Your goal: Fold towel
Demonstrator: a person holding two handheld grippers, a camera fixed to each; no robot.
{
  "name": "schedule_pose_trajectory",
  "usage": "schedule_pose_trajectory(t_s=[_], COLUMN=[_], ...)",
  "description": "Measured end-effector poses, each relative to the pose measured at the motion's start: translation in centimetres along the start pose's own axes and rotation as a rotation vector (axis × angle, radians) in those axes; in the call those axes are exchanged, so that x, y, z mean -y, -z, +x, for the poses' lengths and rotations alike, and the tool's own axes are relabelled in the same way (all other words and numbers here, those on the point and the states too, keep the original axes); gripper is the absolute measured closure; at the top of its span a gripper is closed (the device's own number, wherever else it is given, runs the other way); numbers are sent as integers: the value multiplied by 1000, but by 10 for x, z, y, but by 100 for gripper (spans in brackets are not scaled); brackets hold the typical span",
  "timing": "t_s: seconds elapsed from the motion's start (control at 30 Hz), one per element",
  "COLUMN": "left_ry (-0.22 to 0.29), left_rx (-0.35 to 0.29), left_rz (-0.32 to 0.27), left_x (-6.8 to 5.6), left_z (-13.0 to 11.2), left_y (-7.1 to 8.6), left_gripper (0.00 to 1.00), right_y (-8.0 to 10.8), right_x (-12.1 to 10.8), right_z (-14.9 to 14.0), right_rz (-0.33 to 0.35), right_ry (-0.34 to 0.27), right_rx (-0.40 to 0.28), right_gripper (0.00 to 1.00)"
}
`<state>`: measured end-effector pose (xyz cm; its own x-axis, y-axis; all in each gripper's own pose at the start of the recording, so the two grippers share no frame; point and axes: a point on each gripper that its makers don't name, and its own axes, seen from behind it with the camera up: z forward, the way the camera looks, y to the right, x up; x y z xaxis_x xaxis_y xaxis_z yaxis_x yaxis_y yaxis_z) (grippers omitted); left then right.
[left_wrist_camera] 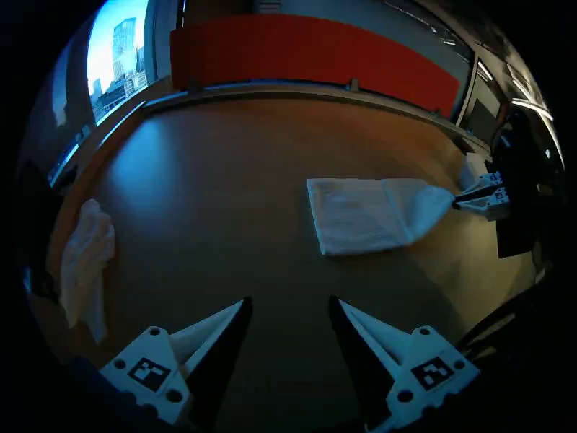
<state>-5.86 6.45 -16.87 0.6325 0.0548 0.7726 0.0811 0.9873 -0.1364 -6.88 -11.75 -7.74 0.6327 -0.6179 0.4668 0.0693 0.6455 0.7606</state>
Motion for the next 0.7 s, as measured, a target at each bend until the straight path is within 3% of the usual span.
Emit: schedule_pose_trajectory(t_s=[0.27, 0.7], left_ry=[-3, -9], left_rx=[-6, -13], left_rz=[-1, -2], left_x=[0, 0], left_z=[3, 9], left_y=[1, 2], left_gripper=[22, 22], right_y=[14, 32], right_x=[-10, -25], right_z=[31, 46], right_rz=[-25, -60], right_ry=[25, 31], right_rx=[-59, -88], right_gripper=[93, 93])
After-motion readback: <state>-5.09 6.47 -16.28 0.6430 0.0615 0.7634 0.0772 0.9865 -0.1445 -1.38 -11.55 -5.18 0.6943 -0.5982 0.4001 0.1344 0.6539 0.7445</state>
